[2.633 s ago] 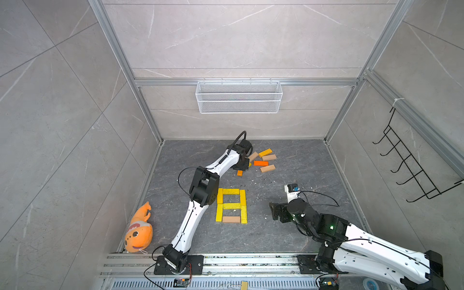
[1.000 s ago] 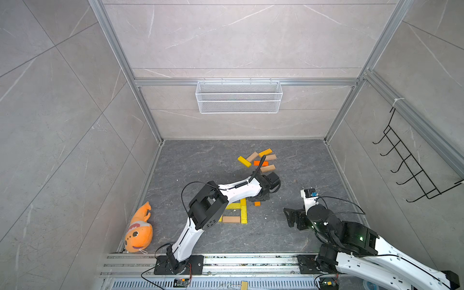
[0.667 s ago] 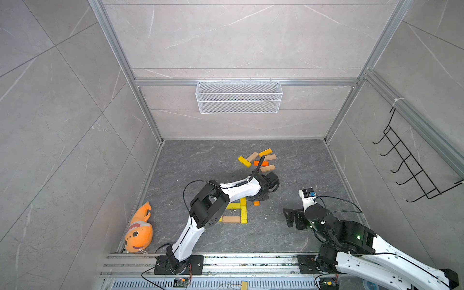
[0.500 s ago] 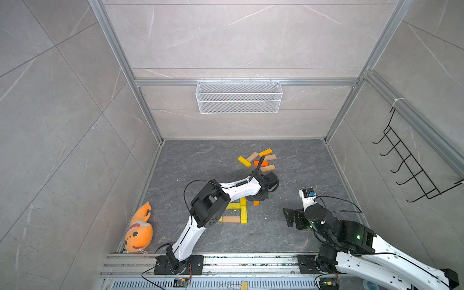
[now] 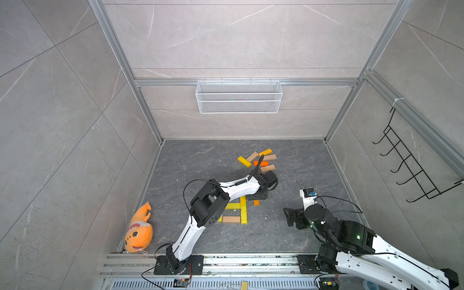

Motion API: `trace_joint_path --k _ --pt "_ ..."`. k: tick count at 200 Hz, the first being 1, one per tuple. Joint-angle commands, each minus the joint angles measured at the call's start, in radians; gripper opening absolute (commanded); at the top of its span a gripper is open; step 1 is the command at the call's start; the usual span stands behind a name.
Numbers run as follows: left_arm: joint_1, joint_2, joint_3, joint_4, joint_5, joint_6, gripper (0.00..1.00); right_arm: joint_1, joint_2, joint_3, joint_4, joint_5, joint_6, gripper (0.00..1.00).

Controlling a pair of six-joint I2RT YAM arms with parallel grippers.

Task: Assemble the number 8 with building blocks
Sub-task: Place the building block at the center of the board.

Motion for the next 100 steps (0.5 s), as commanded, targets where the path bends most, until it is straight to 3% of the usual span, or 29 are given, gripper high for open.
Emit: trace_joint_path --k 1,40,52,100 --pt "0.057 -0.081 0.087 -0.038 -0.002 0.09 0.54 -0.004 -0.01 0.006 0.012 0.021 -0.013 0.99" --pt "0.178 -0.039 0.218 -0.104 0.025 0.188 0.54 -0.004 0.008 -0.003 0.053 -0.005 -0.015 0.99" --pt "0.213 -0.012 0.26 -0.11 0.027 0.209 0.58 -0.004 0.017 -0.003 0.066 -0.01 -0.016 0.99" --pt "0.319 0.118 0.443 -0.131 0.063 0.228 0.63 -0.004 0.067 0.012 0.105 -0.039 -0.025 0.98"
